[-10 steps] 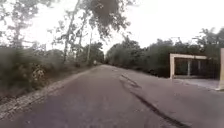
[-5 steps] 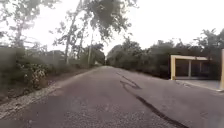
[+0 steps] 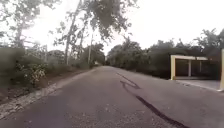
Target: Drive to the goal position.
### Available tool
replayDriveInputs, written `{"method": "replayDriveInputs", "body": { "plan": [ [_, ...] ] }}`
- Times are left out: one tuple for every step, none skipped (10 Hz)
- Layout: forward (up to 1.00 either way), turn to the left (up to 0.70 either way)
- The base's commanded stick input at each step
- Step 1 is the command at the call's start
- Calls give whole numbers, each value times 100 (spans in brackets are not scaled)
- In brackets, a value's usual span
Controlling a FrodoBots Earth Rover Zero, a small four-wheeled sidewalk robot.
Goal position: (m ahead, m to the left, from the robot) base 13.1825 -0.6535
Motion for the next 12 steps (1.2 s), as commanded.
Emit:
{"method": "replayDriveInputs", "body": {
  "plan": [
    [85,0],
    [85,0],
    [85,0],
    [85,0],
    [85,0],
    [85,0],
    [85,0],
    [85,0],
    [85,0],
    [85,0],
    [85,0],
    [85,0]
  ]
}}
